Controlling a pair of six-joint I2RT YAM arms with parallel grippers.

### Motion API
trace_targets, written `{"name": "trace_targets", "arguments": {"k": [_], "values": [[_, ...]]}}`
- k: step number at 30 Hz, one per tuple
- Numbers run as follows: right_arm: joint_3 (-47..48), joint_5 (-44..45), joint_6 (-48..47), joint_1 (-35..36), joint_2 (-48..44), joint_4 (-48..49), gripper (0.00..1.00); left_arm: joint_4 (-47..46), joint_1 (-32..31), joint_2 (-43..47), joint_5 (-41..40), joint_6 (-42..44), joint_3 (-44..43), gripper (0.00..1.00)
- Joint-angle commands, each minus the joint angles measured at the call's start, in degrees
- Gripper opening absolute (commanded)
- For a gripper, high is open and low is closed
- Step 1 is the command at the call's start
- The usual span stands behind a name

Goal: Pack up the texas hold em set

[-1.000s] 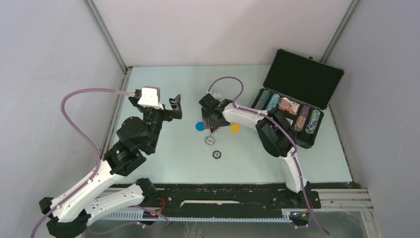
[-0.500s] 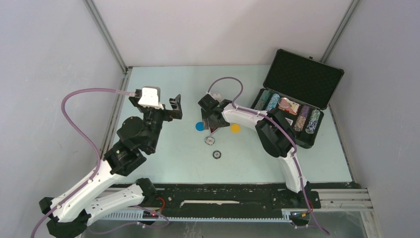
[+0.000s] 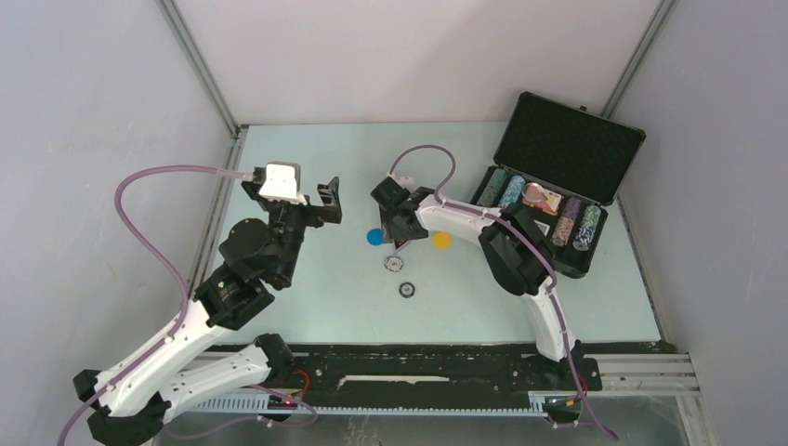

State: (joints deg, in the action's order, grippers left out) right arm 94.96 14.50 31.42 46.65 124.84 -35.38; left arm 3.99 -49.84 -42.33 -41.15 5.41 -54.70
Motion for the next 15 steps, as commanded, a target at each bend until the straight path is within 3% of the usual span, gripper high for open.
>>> {"name": "trace_targets", "arguments": {"k": [1,15], "values": [[0.41,-0.16,1.47,0.81,-0.48,-1.38,0.69,-0.91,0.40,0.51,0.67,-0.75,-1.02,1.00],[-4.60,3.51,-0.01,-0.82,-7.54,4.85,0.63,-0.82,0.48,0.62,0.92,-1.02,-1.14,1.00]]}}
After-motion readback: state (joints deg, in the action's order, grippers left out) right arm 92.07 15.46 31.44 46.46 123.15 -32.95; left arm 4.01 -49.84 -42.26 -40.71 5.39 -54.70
